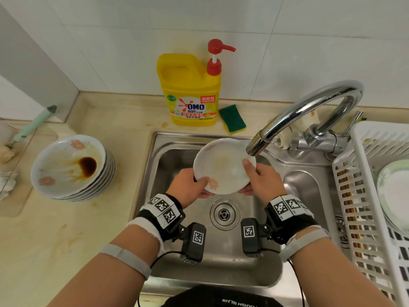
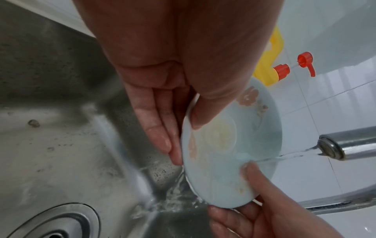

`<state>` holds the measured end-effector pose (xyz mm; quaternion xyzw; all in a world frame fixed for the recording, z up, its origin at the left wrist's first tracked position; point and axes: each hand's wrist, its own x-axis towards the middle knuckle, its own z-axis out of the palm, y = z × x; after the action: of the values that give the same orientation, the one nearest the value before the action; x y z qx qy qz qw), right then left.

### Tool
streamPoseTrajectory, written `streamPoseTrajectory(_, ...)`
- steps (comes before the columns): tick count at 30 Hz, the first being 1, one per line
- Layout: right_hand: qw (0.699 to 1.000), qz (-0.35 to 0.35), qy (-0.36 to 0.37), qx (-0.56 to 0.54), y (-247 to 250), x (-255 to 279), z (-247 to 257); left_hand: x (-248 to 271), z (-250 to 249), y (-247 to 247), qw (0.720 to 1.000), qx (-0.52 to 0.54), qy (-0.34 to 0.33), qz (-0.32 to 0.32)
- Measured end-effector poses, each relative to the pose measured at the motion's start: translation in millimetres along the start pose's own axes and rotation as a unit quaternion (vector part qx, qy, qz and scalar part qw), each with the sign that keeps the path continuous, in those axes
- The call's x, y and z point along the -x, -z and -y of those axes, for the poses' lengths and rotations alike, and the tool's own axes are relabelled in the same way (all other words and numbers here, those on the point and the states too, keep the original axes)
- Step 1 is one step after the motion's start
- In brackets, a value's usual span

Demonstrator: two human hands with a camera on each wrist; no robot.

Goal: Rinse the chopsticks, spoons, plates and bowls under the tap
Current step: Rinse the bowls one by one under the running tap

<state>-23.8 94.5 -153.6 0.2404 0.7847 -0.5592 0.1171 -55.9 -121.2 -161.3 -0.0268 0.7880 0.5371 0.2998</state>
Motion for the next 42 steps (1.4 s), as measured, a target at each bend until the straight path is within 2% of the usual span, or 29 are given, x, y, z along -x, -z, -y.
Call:
streamPoseTrajectory(6, 0.995, 0.026, 0.044, 0.08, -1.7, -5.1, -14.7, -1.7, -6.1, 3.0, 0.998, -0.06, -0.021, -0.03)
streamPoseTrajectory(12, 1.0, -0.004, 0.013, -0.007, -1.6, 1.2, 0.8, -4.0, -5.9, 6.7, 0.994, -0.099, -0.025, -0.032)
streamPoseTrajectory(15, 1.0, -0.013, 0.016, 0.02, 0.1, -1.3, -0.8, -3.9, -3.9, 7.3, 0.993, -0.108, -0.024, -0.037)
streamPoseTrajectory(19, 0.995, 0.008, 0.04, 0.093, -0.8, -3.0, -10.0, -5.1, -2.5, 8.9, 0.989, -0.134, -0.034, -0.047)
streamPoseTrajectory(27, 0.999, -0.021, 0.02, 0.044, -3.0, -3.7, -1.0, -5.8, -2.0, 9.8, 0.979, -0.184, -0.046, -0.071)
streamPoseTrajectory(30, 0.998, -0.024, 0.026, 0.053, -3.7, -3.7, -2.5, -5.3, -1.6, 9.4, 0.981, -0.162, -0.056, -0.086)
streamPoseTrajectory(33, 1.0, -0.004, 0.005, 0.004, -6.6, -3.7, -11.1, -6.8, 0.0, 11.6, 0.99, -0.093, -0.052, -0.093)
streamPoseTrajectory(38, 0.995, 0.035, -0.013, -0.093, -16.5, 2.4, -14.7, -2.3, -2.6, 1.1, 0.999, 0.042, 0.02, 0.005)
streamPoseTrajectory(42, 0.996, 0.033, -0.014, -0.081, -16.9, 0.8, -11.7, -1.2, -5.7, -4.4, 0.995, 0.099, 0.03, 0.014)
